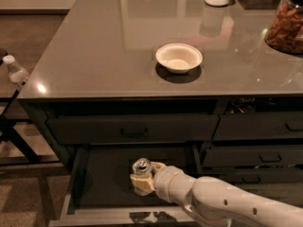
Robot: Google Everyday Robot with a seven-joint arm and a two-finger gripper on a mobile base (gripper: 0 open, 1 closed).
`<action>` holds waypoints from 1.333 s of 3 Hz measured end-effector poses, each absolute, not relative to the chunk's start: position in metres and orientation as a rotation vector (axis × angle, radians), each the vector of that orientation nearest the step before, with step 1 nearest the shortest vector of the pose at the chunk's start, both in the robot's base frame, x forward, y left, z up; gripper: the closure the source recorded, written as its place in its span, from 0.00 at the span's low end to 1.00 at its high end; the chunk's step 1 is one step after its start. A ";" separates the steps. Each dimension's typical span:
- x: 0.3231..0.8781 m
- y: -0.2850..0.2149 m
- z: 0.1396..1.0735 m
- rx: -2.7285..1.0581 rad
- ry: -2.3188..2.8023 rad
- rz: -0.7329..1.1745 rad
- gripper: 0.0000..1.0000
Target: Place 7up can into middle drawer
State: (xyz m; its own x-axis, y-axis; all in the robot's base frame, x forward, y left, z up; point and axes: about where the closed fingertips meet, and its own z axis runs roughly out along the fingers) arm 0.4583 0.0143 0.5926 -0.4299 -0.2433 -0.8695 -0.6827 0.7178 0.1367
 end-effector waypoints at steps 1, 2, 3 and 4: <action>0.460 0.013 0.590 -0.694 2.007 0.595 1.00; 0.460 0.020 0.573 -0.674 2.018 0.609 1.00; 0.477 0.024 0.546 -0.625 1.998 0.584 1.00; 0.495 0.027 0.515 -0.590 1.982 0.569 1.00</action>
Offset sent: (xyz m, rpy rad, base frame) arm 0.0041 0.0088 -0.0487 0.0345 0.0491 -0.0625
